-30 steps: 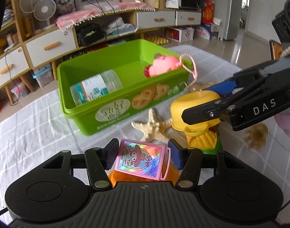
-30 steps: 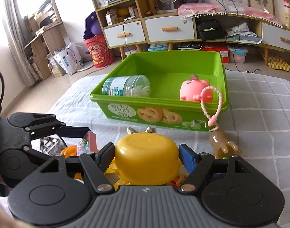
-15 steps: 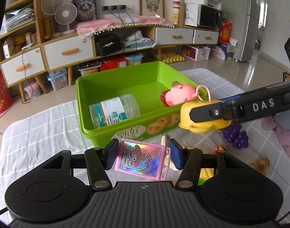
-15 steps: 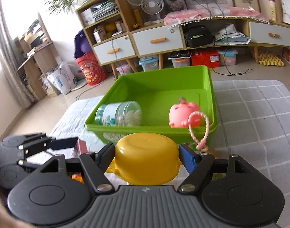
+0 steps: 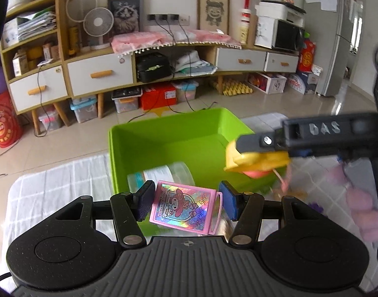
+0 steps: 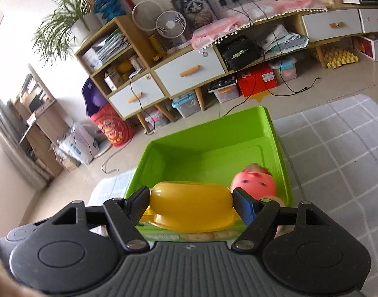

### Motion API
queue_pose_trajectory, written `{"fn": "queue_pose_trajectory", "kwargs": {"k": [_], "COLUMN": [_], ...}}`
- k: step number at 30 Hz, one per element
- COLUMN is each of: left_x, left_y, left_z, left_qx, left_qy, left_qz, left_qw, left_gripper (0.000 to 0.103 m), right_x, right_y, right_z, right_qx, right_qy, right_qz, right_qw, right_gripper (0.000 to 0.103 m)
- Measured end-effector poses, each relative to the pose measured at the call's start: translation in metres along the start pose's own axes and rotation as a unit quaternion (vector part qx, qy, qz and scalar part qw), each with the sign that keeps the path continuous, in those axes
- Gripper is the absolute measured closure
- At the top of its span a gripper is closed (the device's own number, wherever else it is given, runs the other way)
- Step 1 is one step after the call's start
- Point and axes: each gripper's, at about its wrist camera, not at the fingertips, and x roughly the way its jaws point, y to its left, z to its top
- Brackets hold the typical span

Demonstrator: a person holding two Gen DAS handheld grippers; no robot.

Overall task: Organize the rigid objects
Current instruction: 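Carry the card with the left tool while the right tool carries the bowl to the bin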

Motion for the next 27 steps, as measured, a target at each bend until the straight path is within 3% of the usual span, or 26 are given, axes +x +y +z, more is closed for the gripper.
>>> {"fn": "queue_pose_trajectory", "kwargs": {"k": [12,17,22,27], "left_x": [0.043,0.06,0.076,0.09], "left_y": [0.031,0.039,0.045,0.047], "left_z": [0.038,0.047,0.048,0.045], "left_qx": [-0.056,-0.07,-0.096,-0.104], "left_qy": [0.001,0.001,-0.002,0.006], "left_qz": [0.037,0.045,0.034,0.036], "left_qw": [0.9977,0.9965,0.9948,0.9939], "left_gripper": [0.042,0.042,0.041,0.041], "right_x": [0.01,0.015,0.023,0.034], "right_y": [-0.025,-0.026,-0.01,0.026], "right_z": [0.017,0.015,0.009,-0.007], "right_qx": [0.113,0.117,0.052,-0.084], "right_qy": [-0.011,-0.016,-0.024,-0.038], "right_qz": [0.04,0.046,0.023,-0.037], "right_qw": [0.993,0.992,0.998,0.995], "right_gripper": [0.044,0.044,0.044,0.044]}}
